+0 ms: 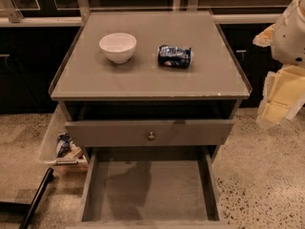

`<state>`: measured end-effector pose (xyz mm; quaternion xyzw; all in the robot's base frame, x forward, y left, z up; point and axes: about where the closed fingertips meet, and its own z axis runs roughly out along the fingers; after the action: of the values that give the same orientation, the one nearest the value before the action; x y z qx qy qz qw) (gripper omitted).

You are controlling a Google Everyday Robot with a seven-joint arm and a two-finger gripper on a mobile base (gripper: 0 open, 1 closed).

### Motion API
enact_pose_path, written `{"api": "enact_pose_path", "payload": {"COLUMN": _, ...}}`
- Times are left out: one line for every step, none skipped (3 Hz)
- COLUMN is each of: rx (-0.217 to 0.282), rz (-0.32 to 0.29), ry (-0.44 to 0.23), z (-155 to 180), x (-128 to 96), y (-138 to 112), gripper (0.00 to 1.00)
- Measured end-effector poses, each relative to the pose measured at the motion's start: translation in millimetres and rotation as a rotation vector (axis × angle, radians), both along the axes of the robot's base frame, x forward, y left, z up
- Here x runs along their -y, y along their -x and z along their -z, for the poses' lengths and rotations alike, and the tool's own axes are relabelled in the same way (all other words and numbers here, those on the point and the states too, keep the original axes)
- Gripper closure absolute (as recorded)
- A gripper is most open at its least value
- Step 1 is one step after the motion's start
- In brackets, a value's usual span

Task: Place pepsi can into middle drawer

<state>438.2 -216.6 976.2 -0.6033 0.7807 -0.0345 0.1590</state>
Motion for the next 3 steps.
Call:
{"api": "enact_pose_path", "payload": {"rx": 0.01, "rz": -0.001, "ry": 0.003, "z": -0.6, "x": -1.0, "y": -0.6, "gripper": 0.0}}
{"api": "enact_pose_path", "payload": {"rx": 0.025, "rz": -0.024, "ry": 0.014, "z": 4.7, "x": -8.5, "y": -23.0, "gripper": 0.0}}
{"api": "enact_pose_path", "payload": {"rx": 0.055, "rz": -0.07, "ry": 0.021, "z": 9.4, "x": -17.1, "y": -57.3, "gripper": 0.0}}
